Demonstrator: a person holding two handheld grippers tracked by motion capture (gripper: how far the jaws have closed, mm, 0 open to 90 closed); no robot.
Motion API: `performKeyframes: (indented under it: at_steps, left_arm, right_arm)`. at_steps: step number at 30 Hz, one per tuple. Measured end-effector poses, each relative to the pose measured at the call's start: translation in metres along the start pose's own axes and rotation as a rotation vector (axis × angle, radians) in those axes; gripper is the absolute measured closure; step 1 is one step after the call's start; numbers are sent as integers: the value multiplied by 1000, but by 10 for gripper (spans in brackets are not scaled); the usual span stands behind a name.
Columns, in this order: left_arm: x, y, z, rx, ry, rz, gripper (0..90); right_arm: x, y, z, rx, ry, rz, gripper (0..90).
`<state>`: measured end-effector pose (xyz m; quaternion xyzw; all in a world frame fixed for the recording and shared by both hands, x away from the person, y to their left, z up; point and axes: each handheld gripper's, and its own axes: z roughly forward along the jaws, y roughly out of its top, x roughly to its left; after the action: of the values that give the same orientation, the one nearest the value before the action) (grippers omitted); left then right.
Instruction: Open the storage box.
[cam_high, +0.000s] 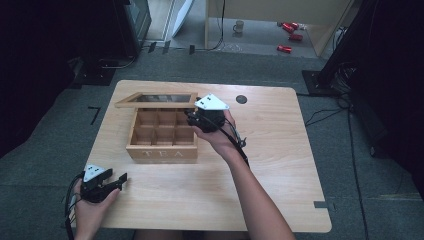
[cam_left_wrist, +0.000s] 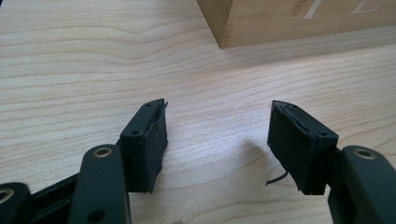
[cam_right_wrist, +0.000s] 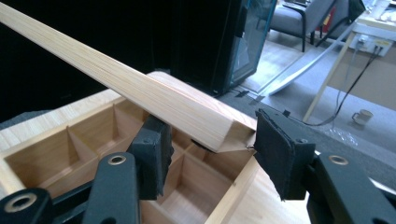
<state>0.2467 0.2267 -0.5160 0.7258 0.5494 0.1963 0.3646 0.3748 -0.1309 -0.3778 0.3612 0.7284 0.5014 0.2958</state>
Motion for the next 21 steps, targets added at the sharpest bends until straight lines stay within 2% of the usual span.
performKeyframes:
  at_steps: [6,9,13,18,21]
  left_arm:
    - [2,0,0,-5,-11,-15,382]
    - [2,0,0,-7,-14,-20,383]
    - [2,0,1,-10,-19,-27,383]
    - [3,1,1,-11,-25,-32,384]
    - [4,1,1,-10,-29,-34,385]
  right_arm:
    - [-11,12,10,-24,13,-4,477]
    - [-15,15,18,-10,13,-19,472]
    - [-21,18,27,-8,33,-15,471]
    - [-31,23,34,-46,55,34,472]
    - [-38,25,40,-53,74,42,482]
